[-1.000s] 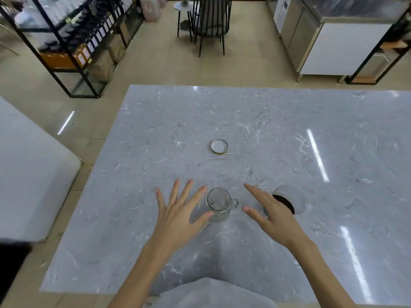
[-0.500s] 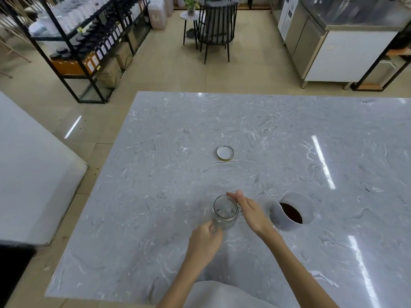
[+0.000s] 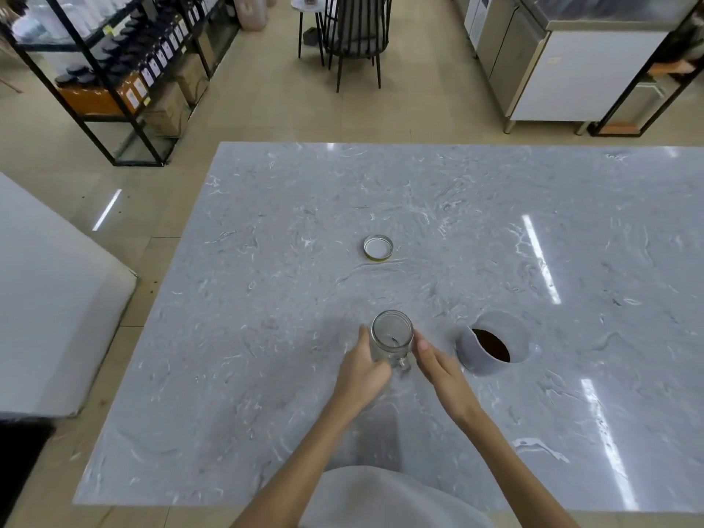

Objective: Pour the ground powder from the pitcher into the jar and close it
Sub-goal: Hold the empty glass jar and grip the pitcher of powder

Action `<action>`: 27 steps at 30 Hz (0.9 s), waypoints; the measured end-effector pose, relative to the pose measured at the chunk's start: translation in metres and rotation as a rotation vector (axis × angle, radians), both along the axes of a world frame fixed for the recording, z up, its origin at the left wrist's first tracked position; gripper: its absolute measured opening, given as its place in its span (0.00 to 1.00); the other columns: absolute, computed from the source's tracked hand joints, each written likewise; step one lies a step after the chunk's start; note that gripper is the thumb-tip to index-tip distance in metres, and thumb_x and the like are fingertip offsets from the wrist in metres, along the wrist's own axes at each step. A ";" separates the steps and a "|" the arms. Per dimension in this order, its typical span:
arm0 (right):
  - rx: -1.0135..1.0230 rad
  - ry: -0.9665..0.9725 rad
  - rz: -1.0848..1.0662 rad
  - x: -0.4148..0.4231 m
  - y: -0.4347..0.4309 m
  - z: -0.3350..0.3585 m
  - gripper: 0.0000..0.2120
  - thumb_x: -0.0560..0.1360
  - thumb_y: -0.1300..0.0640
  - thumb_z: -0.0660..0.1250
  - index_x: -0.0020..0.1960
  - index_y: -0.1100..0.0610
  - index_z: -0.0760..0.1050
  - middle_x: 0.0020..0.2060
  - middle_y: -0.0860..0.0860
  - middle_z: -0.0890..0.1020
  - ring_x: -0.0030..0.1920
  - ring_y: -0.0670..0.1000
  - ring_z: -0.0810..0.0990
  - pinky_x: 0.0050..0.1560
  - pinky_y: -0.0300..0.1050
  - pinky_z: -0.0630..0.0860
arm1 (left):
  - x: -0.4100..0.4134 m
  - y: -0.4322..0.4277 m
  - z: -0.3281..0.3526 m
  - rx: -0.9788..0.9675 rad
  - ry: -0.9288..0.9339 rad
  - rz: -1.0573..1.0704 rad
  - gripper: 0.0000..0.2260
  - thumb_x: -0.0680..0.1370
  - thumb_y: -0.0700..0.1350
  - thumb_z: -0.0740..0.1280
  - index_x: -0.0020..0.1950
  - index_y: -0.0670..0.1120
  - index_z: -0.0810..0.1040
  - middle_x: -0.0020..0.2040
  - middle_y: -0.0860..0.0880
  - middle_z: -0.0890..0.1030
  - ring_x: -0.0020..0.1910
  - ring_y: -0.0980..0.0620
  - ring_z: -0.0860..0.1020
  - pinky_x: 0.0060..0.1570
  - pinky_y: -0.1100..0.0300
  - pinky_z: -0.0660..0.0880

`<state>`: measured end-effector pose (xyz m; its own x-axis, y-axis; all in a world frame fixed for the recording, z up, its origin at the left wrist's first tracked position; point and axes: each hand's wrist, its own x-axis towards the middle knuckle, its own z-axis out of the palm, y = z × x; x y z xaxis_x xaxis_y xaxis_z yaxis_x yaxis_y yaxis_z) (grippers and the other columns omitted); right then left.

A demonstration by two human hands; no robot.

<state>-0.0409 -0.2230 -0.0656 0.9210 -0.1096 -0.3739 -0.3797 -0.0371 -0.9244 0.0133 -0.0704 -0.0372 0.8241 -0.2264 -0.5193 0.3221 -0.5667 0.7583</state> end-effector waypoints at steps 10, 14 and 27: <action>0.024 0.022 -0.069 0.023 -0.019 0.003 0.29 0.78 0.37 0.55 0.75 0.50 0.66 0.74 0.44 0.69 0.73 0.40 0.67 0.78 0.51 0.58 | -0.022 0.006 -0.009 -0.136 0.015 -0.014 0.32 0.81 0.45 0.65 0.81 0.54 0.53 0.69 0.63 0.69 0.76 0.52 0.64 0.61 0.68 0.61; 0.034 0.055 0.034 0.048 -0.005 0.006 0.28 0.83 0.40 0.48 0.79 0.50 0.59 0.77 0.44 0.63 0.76 0.41 0.60 0.79 0.47 0.53 | -0.033 0.002 -0.011 -0.246 -0.044 -0.005 0.32 0.81 0.40 0.65 0.78 0.61 0.55 0.69 0.64 0.69 0.61 0.75 0.70 0.54 0.79 0.64; 0.132 0.071 0.058 0.000 -0.004 -0.012 0.43 0.73 0.26 0.55 0.81 0.47 0.49 0.79 0.39 0.53 0.78 0.37 0.52 0.80 0.48 0.49 | 0.000 -0.004 -0.025 -0.151 -0.116 -0.148 0.36 0.71 0.38 0.70 0.76 0.44 0.57 0.73 0.47 0.67 0.70 0.55 0.66 0.65 0.67 0.64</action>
<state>-0.0408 -0.2271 -0.0780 0.8950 -0.0024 -0.4461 -0.4452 0.0587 -0.8935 0.0134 -0.0748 -0.0625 0.8284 -0.4167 -0.3744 0.1502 -0.4786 0.8651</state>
